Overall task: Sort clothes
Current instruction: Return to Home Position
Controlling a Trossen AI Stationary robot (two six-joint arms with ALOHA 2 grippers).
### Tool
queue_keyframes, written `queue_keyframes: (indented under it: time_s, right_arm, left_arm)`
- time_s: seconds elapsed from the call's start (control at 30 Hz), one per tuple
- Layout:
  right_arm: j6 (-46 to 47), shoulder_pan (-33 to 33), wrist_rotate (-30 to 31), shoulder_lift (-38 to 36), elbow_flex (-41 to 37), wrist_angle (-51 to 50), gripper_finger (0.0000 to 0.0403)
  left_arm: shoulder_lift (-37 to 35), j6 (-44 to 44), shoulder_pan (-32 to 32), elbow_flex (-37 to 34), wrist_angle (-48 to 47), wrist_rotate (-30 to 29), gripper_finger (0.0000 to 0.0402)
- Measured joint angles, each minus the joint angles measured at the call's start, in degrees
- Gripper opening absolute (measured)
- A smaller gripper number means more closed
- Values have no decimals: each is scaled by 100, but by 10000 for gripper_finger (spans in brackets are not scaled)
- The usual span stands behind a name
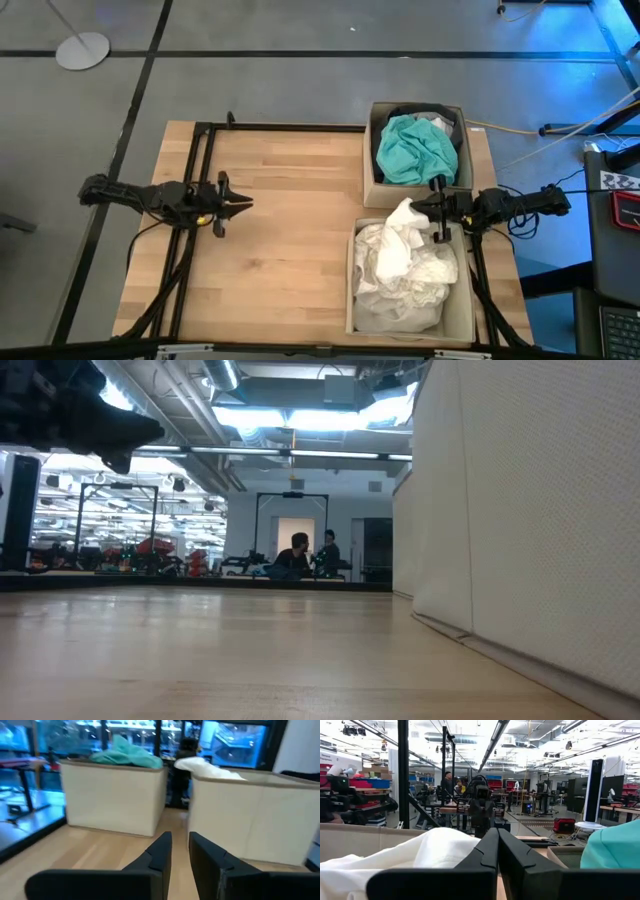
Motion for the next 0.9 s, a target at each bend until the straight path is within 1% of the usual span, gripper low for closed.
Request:
queue_keyframes:
  time_s: [0.2, 0.3, 0.43, 0.6, 0.8, 0.9]
  right_arm:
    - [0, 0, -1, 0, -2, -3, 12]
    - [-2, 0, -2, 0, -2, -5, 12]
    - [-2, -2, -2, 0, -2, -7, 12]
    - [-4, 0, -2, 3, -2, -4, 12]
    - [-3, 0, -2, 3, -2, 0, 12]
    - [-3, 0, -2, 3, -2, 0, 12]
  left_arm:
    - [-637, 262, 530, -166, -133, 136, 36]
    - [-612, 243, 754, -232, -202, 455, 25]
    - [-612, 155, 973, -384, -31, 799, 14]
    - [-612, 288, 1052, -384, -37, 853, 7]
    - [-571, 323, 1050, -384, -36, 848, 13]
    - [-570, 732, 1050, -384, -37, 845, 13]
